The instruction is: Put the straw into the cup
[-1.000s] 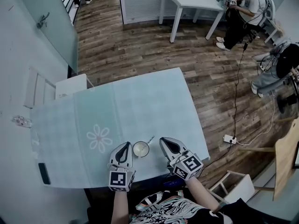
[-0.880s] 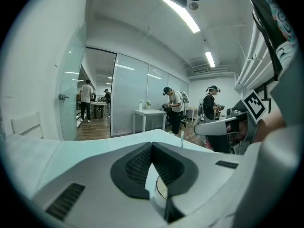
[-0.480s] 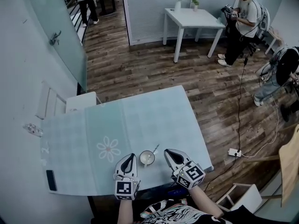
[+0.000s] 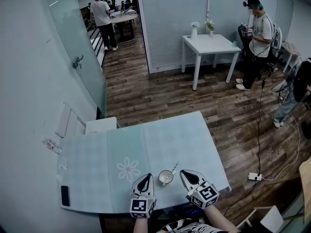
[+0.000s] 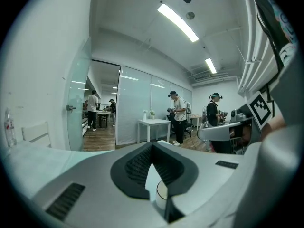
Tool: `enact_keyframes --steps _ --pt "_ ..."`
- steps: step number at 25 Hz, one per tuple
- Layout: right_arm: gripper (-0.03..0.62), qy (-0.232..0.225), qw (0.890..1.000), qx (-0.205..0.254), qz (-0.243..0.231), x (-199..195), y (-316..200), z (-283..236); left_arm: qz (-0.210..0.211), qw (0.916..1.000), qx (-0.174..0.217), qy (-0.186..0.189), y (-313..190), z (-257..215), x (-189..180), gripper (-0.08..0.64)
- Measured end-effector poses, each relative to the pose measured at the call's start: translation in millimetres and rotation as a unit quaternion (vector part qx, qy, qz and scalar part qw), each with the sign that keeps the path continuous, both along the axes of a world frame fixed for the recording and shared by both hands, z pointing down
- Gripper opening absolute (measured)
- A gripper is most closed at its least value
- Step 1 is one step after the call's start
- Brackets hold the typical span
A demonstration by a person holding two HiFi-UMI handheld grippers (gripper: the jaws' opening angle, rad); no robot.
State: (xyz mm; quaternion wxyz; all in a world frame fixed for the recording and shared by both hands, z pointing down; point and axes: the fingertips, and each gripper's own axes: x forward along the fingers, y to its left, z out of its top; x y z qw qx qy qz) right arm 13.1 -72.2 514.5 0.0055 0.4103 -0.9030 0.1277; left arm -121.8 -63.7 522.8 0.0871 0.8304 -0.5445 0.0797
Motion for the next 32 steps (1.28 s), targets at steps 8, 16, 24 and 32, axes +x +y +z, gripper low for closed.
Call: enact_keyframes --steps 8,16,24,32 --pt "0.018 -0.027 0.999 0.018 -0.035 -1 -15 -22 -0.051 0.9982 0.018 0.027 -7 -25 -1 0.012" --pt "0.018 -0.029 0.997 0.051 -0.049 4 -24 -51 -0.104 0.9938 0.039 -0.003 1 -49 -22 0.012" --pt "0.017 -0.04 0.997 0.055 -0.047 16 -26 -61 -0.112 0.9916 0.062 0.02 8 -63 -12 0.011" --pt "0.017 -0.038 0.997 0.048 -0.051 14 -25 -55 -0.101 0.9937 0.047 0.014 6 -53 -4 0.012"
